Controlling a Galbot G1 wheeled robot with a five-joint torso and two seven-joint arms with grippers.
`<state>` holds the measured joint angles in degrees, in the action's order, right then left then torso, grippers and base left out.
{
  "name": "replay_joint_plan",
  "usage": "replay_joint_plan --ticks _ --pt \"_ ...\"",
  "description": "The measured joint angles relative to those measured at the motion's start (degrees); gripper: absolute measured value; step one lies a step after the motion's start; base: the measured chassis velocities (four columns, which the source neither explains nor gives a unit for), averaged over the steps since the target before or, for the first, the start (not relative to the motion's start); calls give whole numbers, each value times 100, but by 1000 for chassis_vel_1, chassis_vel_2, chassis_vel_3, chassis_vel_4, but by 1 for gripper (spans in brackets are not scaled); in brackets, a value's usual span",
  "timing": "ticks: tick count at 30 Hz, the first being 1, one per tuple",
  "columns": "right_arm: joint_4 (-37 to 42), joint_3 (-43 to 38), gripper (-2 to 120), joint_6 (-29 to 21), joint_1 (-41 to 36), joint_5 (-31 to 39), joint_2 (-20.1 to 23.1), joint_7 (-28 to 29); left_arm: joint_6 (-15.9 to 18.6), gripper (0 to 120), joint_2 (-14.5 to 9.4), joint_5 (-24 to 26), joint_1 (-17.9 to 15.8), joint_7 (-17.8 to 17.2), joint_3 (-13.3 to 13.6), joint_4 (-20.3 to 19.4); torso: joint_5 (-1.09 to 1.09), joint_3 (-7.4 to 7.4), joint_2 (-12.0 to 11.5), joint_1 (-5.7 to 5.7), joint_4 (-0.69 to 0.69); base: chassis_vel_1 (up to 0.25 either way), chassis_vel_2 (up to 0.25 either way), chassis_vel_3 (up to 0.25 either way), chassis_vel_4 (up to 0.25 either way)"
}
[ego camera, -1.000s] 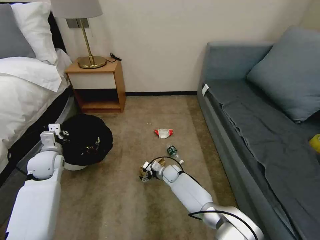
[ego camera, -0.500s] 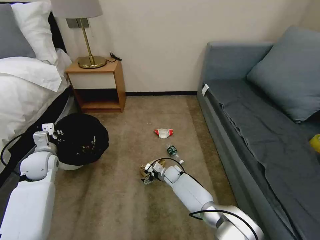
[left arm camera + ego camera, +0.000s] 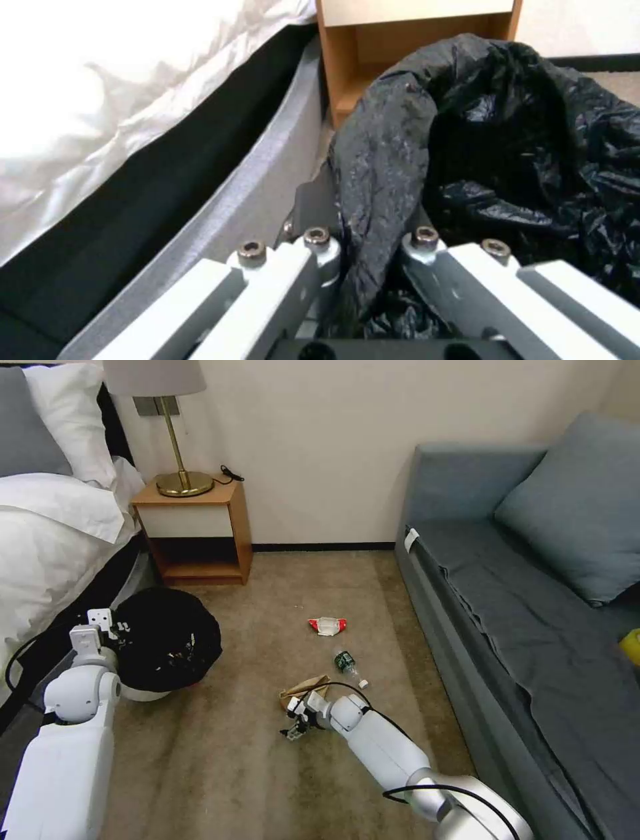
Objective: Pick up the trash bin, then pick up the garbage on the floor and place it into the trash bin.
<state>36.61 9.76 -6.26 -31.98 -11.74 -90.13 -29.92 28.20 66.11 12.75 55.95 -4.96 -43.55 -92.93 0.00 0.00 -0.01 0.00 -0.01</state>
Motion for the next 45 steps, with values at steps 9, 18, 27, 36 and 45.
replay_joint_plan --ticks 9,18,27,36,45 --pt "119 -43 92 97 13 123 -22 370 0 5 -23 21 -9 -8 -15 -23 1 0 0 0 1 0 0 0 0" --pt "794 -694 100 -191 159 1351 62 1345 0 4 -91 123 -20 -17 -87 -20 0 0 0 0 2 0 0 0 0" --pt "2387 -1151 100 -1504 -110 3269 701 2065 57 4 -133 286 -67 -17 -59 -77 1 0 0 0 0 0 0 0 0" --pt "3794 -1416 100 -2537 -560 4473 1034 3025 130 4 -139 317 16 -14 10 -223 1 0 0 0 0 0 0 0 0" --pt "4079 -1582 100 -2710 -835 4509 1067 3163 193 4 -158 322 67 -5 76 -319 1 0 0 0 1 0 0 0 0"
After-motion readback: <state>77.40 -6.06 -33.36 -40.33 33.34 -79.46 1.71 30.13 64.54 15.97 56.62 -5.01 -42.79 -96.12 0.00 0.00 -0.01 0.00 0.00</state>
